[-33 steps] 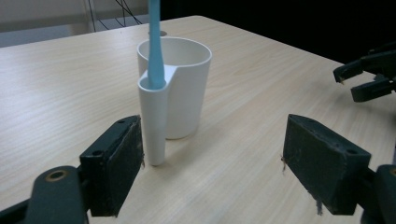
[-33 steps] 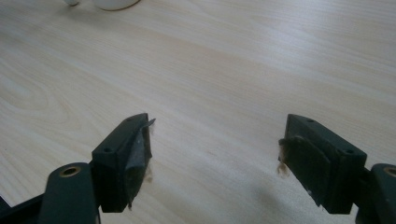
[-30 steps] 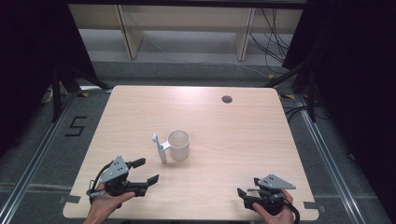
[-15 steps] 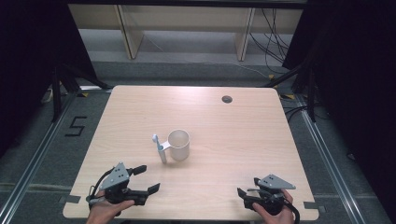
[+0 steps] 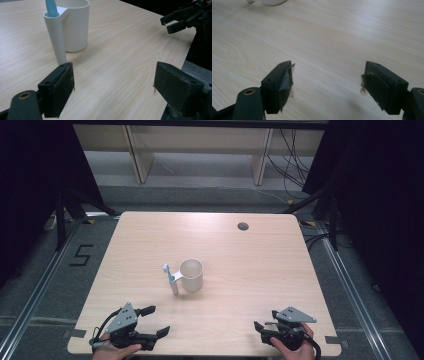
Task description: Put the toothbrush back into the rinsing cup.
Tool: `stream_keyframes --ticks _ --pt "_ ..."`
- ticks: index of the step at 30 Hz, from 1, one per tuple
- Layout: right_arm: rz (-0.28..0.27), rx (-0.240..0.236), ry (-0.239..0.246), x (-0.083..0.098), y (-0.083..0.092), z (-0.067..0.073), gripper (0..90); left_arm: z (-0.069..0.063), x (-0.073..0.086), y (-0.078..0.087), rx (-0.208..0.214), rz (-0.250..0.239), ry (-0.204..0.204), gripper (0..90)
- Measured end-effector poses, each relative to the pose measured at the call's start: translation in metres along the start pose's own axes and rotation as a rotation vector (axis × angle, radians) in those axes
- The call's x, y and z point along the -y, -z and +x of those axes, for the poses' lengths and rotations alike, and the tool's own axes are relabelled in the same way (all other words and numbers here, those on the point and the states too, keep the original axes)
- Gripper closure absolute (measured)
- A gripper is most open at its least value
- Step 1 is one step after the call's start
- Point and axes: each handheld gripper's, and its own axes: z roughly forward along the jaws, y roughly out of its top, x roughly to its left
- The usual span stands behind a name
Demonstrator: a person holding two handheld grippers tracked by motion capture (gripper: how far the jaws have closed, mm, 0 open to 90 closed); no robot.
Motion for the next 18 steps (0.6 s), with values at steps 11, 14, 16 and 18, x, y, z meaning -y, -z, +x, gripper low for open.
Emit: stream_keyframes --ticks 11,14,16,18 --pt "-0.005 0.006 0.006 0.0 0.0 0.0 24.5 -0.007 0.009 0.006 -0.017 -0.008 0.01 15.7" --pt "-0.002 0.002 -0.002 0.0 0.001 0.001 24.5 -0.008 0.01 0.008 -0.013 -0.02 0.009 15.7" --pt "-0.002 0.003 0.002 0.0 0.001 0.001 24.5 -0.009 0.01 0.01 -0.023 -0.012 0.009 15.7" --pt "-0.001 0.002 0.002 0.0 0.001 0.001 24.5 -0.01 0.012 0.011 -0.022 -0.024 0.014 15.7"
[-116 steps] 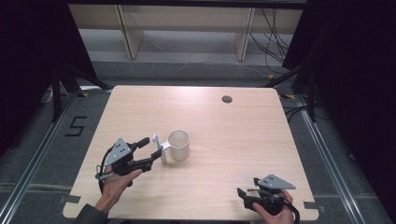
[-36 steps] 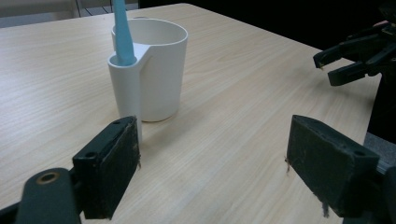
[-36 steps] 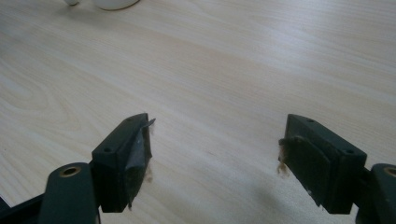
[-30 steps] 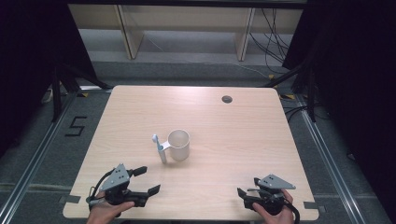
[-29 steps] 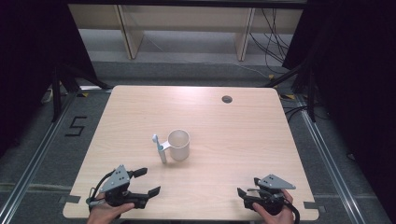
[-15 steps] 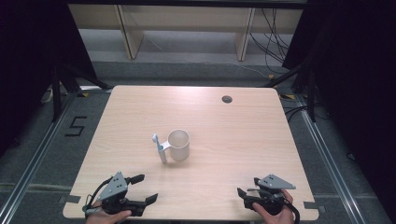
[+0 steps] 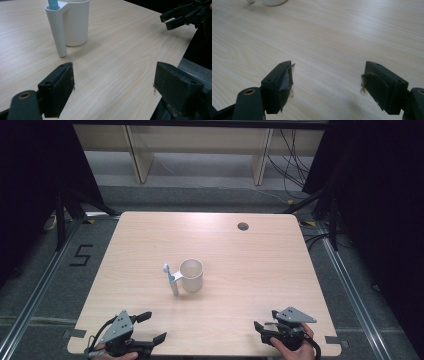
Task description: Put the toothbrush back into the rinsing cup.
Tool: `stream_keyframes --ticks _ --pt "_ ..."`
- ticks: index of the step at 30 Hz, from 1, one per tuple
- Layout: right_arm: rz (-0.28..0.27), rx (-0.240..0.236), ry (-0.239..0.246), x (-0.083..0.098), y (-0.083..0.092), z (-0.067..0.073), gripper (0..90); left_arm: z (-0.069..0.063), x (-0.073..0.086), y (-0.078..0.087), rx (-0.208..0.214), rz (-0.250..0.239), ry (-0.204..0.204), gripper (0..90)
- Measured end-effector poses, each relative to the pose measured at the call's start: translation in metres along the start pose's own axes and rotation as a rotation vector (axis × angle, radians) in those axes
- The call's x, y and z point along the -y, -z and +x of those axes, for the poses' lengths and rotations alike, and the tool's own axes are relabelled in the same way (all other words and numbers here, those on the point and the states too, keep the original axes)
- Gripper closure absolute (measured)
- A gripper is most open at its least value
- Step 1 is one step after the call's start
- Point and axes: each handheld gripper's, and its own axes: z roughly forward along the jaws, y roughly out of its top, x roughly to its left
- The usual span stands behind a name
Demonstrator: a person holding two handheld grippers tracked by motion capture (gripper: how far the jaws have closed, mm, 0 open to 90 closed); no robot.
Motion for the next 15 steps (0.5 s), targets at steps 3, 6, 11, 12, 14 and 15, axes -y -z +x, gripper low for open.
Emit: stream_keyframes --ticks 3,6,11,12,14,15 --pt "-0.002 -0.001 -0.003 0.0002 -0.0001 0.0001 24.5 -0.0005 0.0012 0.0027 -0.001 0.007 -0.014 15.7" --pt "0.0 -0.017 -0.01 0.0001 -0.0005 0.0004 24.5 -0.0026 0.0021 0.0055 -0.017 0.013 -0.021 15.7" --pt "-0.007 -0.014 0.003 0.0001 -0.0009 -0.0006 24.5 -0.0057 0.0046 0.0088 -0.024 0.002 -0.037 15.7" --pt "-0.003 -0.023 -0.008 0.0002 -0.001 -0.0003 24.5 -0.0061 0.0048 0.0097 -0.031 0.005 -0.045 15.7" --pt "-0.001 -0.035 -0.016 0.0002 -0.0016 0.0 24.5 -0.0079 0.0046 0.0118 -0.035 0.01 -0.054 15.7" --pt "0.007 -0.054 -0.009 -0.0003 -0.0013 -0.001 24.5 -0.0092 0.0048 0.0117 -0.035 -0.002 -0.05 15.7"
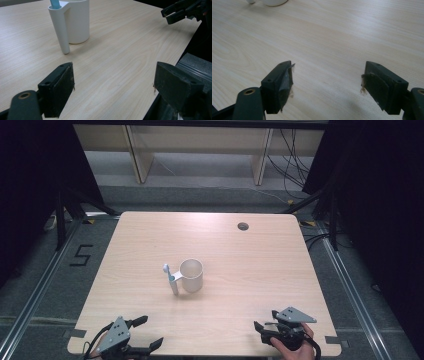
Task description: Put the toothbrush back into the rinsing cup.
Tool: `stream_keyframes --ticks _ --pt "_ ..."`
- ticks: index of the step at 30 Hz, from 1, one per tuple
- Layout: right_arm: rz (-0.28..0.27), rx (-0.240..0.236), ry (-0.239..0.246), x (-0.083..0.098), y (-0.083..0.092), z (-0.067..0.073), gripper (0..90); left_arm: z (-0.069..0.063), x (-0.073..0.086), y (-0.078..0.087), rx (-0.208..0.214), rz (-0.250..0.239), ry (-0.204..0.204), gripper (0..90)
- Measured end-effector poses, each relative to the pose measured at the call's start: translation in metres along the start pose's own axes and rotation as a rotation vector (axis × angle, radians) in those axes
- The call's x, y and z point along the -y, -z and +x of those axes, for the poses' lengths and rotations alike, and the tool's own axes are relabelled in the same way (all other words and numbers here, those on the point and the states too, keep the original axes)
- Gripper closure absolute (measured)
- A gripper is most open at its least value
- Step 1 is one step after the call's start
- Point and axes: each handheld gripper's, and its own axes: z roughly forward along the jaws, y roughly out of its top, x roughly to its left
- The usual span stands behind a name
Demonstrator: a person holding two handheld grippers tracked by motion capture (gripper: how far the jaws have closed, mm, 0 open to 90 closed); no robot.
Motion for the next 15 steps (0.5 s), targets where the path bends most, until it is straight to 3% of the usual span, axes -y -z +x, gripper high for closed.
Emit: stream_keyframes --ticks 10,13,15 --pt "-0.001 0.023 -0.008 0.0 0.001 0.001 24.4 -0.006 0.0 0.008 -0.014 0.008 -0.013 15.7" --pt "-0.008 0.026 -0.044 0.001 0.001 0.004 24.4 -0.009 0.001 0.011 -0.021 0.012 -0.016 15.7" --pt "-0.006 0.034 -0.026 0.0 0.001 0.004 24.4 -0.011 0.001 0.013 -0.023 0.011 -0.011 15.7"
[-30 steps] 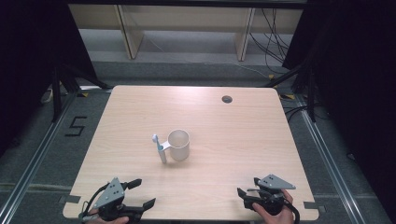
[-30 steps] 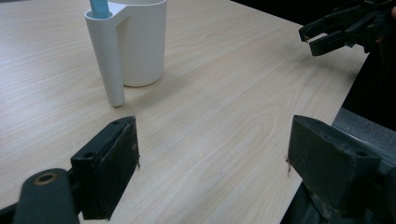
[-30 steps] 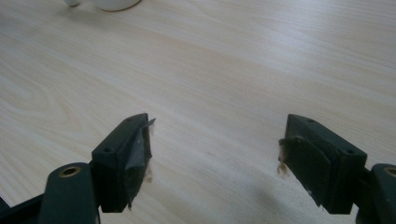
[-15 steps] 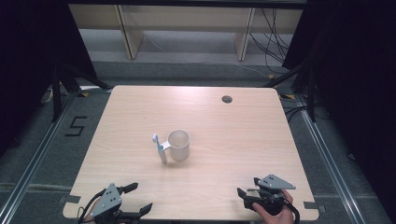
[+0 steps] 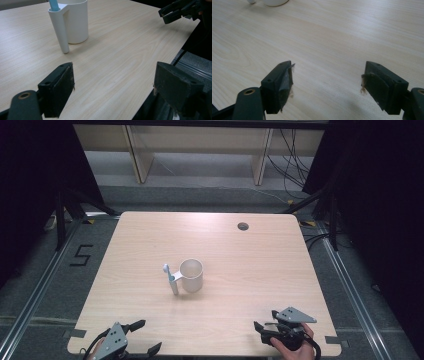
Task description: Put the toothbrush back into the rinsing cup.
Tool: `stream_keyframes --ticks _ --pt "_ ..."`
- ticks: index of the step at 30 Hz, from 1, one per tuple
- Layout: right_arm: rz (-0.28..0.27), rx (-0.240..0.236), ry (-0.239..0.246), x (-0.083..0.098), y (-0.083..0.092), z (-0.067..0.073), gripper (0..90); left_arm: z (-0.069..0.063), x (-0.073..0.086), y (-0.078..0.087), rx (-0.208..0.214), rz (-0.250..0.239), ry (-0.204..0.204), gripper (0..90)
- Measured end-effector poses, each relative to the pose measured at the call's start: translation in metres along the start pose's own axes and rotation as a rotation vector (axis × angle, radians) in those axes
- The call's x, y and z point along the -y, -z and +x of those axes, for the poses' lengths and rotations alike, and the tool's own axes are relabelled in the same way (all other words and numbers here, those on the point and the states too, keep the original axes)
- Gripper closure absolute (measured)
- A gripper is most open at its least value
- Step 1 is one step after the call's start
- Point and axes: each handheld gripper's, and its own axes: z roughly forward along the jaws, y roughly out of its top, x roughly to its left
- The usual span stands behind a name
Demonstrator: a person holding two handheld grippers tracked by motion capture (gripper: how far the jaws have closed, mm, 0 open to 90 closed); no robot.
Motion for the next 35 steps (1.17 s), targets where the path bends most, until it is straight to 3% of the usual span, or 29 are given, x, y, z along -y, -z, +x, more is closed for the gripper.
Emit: stream_keyframes --ticks 3,9,13,15,19,23,29,35 --pt "0.003 0.011 0.041 -0.001 0.001 -0.002 24.4 -0.001 0.002 0.001 -0.005 0.01 0.0 15.7" --pt "-0.002 0.004 0.04 -0.001 0.0 -0.001 24.4 -0.001 0.005 0.007 -0.019 -0.001 0.011 15.7" --pt "-0.001 0.004 0.04 -0.001 0.0 -0.001 24.3 -0.003 0.008 0.01 -0.027 0.021 0.004 15.7" --pt "-0.002 0.012 0.044 -0.001 0.0 -0.001 24.3 -0.006 0.009 0.008 -0.019 -0.003 0.032 15.7" --pt "-0.001 0.008 0.042 -0.001 0.0 0.0 24.3 -0.008 0.01 0.01 -0.024 0.015 0.018 15.7" --pt "0.003 0.007 0.042 -0.001 0.0 0.0 24.2 -0.006 0.012 0.009 -0.03 0.018 0.034 15.7" --pt "0.002 0.006 0.044 -0.001 0.0 -0.001 24.1 -0.003 0.014 0.008 -0.058 0.059 0.041 15.8" --pt "-0.002 0.005 0.044 -0.001 -0.001 -0.001 24.1 -0.003 0.015 0.009 -0.065 0.061 0.049 15.8"
